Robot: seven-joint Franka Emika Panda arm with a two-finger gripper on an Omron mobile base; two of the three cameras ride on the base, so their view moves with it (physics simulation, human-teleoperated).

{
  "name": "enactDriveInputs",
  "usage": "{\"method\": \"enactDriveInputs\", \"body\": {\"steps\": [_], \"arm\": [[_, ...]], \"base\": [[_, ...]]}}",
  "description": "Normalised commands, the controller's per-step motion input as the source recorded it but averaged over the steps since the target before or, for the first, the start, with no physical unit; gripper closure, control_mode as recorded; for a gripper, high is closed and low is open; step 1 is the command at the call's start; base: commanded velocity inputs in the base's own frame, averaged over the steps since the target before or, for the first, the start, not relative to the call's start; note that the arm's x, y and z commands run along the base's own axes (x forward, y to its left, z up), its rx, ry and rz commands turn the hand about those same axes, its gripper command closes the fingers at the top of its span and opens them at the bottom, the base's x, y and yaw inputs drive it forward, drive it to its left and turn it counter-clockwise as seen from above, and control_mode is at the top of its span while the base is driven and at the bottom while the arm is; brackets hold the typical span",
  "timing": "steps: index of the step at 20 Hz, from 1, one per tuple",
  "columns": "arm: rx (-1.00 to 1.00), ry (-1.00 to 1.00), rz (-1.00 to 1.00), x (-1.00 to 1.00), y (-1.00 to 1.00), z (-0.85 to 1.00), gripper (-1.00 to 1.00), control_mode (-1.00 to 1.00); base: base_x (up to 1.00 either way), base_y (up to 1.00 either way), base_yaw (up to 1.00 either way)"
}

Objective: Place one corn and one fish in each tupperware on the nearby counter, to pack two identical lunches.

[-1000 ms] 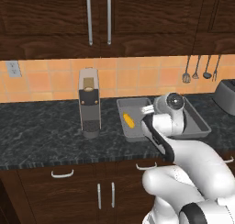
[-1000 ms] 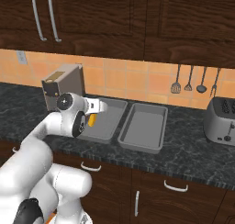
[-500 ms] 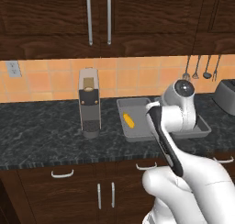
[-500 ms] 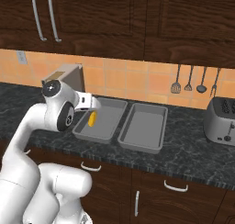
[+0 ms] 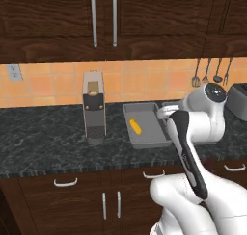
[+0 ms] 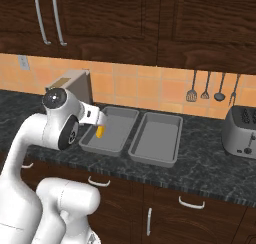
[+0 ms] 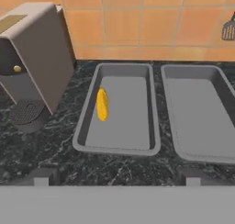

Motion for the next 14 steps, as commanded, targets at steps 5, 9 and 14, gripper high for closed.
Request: {"method": "enactDriveInputs", "body": {"steps": [5, 9, 14], "arm": [[-0.01, -0.29, -0.03, -0.68, 0.01, 0.48, -1.00, -1.00], [-0.03, -0.34, -0.02, -0.80, 0.03, 0.78, -1.00, -1.00], [-0.08, -0.32, -0.05, -0.87, 0.00, 0.66, -1.00, -1.00]], "base": [[0.00, 0.00, 0.00], [0.00, 0.00, 0.00], [0.00, 0.00, 0.00]]}}
